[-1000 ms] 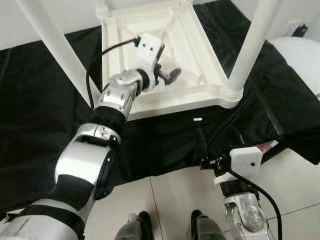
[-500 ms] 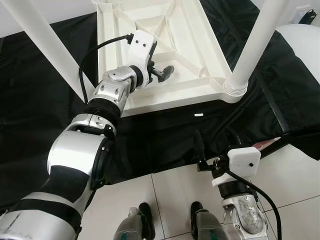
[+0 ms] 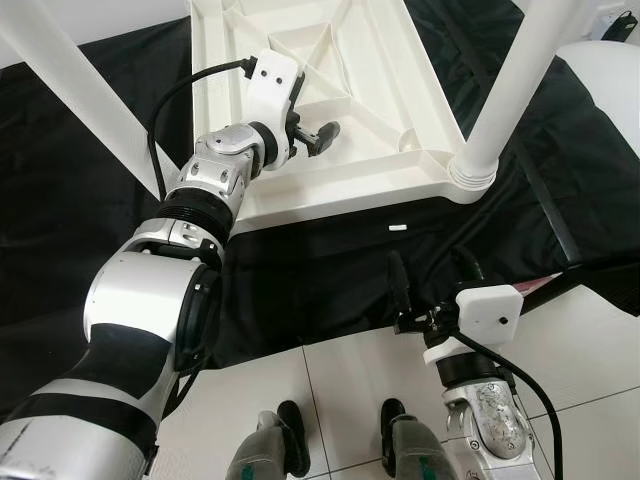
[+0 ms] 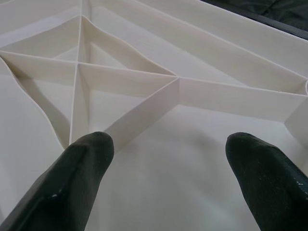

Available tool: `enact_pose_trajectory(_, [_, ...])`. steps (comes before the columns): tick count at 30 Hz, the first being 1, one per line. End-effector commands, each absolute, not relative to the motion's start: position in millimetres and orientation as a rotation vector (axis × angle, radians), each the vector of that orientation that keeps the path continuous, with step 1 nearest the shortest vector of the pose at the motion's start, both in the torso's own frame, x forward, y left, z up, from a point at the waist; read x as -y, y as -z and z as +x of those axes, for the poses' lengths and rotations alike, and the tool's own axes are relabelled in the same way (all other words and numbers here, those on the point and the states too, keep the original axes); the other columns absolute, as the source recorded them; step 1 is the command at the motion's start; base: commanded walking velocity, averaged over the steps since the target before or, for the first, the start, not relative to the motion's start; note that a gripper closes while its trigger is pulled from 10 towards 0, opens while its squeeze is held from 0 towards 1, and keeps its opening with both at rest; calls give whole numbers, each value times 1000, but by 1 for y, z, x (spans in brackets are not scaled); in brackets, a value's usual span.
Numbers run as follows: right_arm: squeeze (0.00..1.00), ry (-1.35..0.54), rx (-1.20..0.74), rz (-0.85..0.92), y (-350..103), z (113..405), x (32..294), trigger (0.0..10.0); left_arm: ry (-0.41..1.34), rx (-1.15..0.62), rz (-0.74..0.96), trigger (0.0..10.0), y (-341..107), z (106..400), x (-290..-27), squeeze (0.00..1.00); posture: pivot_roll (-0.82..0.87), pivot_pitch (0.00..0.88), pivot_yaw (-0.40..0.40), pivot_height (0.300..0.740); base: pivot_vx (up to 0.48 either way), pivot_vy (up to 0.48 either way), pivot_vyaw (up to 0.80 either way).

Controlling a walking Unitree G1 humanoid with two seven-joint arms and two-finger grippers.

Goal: Building children table

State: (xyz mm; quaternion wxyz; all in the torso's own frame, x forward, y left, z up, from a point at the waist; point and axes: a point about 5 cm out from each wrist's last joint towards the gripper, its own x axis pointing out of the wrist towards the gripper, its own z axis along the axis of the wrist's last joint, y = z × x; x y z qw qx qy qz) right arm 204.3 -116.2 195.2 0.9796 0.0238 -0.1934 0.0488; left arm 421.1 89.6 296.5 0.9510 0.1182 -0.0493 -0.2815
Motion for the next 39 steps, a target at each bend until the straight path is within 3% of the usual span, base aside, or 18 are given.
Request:
enact_pose_trajectory(1, [0, -83, 379, 51, -195, 202, 117, 10000, 255, 107, 226, 10000, -294, 428, -105, 0, -213, 359, 165, 740, 0, 0, 0])
enact_pose_trajectory(7, [0, -78, 378, 50, -196, 203, 117, 10000, 272, 109, 245, 10000, -293, 428, -103, 0, -214, 360, 167, 740, 0, 0, 0])
enact_pose_trajectory(22, [0, -98, 386, 51, -195, 214, 116, 10000, 625, 138, 221, 10000, -266, 404, -89, 0, -172, 317, 142, 740, 0, 0, 0])
enact_pose_trajectory(39, [0, -103, 412, 36, -198, 224, 119, 10000, 822, 149, 260, 10000, -251, 377, -70, 0, -183, 285, 135, 740, 0, 0, 0])
